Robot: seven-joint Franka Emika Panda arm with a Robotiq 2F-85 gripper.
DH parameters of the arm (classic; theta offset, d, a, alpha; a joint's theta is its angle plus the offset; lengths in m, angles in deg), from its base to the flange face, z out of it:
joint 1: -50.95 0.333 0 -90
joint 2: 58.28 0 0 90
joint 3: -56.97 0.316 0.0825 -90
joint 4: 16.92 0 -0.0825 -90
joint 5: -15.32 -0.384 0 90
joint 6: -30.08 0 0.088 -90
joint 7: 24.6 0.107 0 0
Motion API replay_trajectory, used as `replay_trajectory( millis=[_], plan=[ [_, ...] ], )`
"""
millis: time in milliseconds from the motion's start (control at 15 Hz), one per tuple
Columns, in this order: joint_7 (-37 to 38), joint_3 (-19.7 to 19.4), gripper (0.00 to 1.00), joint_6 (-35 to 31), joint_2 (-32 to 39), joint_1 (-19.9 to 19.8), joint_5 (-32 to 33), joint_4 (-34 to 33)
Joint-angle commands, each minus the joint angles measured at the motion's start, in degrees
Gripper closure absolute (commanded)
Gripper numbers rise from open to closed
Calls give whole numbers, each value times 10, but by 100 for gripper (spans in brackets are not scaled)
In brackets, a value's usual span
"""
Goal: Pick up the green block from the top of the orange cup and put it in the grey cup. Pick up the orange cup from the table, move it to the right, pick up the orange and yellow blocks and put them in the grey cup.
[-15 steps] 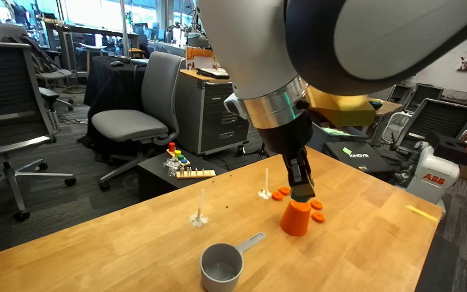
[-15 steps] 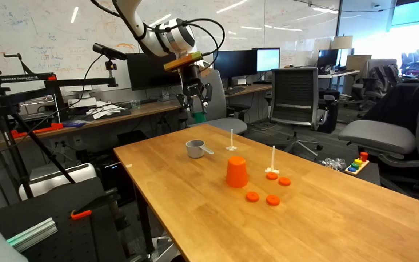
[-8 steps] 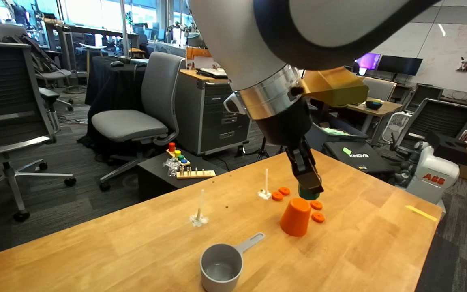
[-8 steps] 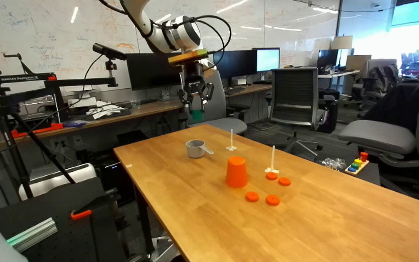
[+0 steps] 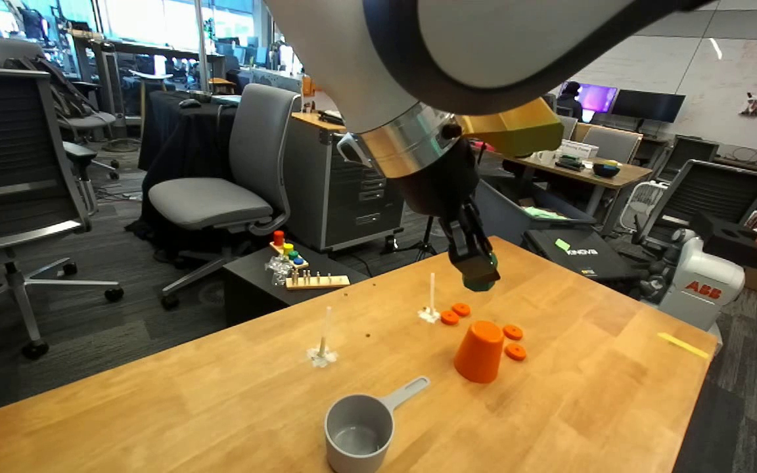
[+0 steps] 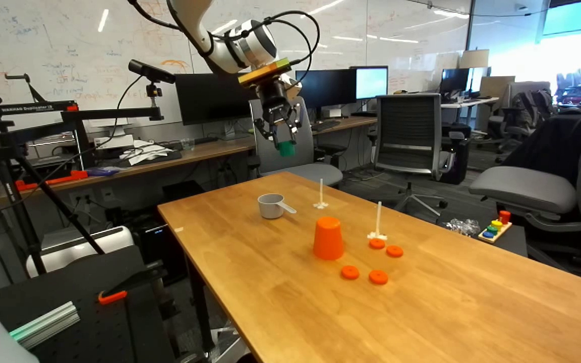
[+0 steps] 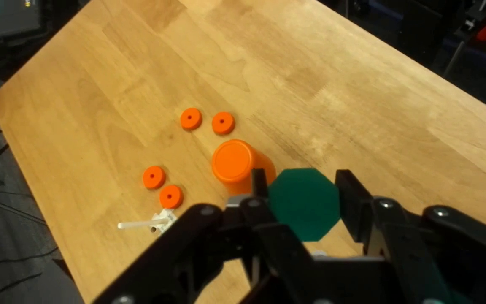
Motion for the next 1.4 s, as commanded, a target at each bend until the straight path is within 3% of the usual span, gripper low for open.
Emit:
replay_trajectory(
  millis=[0, 333, 1333],
  plan=[
    [7, -16, 81, 32, 26, 37, 66, -44],
    [5, -8, 81, 40, 38, 52, 124, -54],
    [-4, 2, 81, 11, 7, -7, 35, -61]
  ],
)
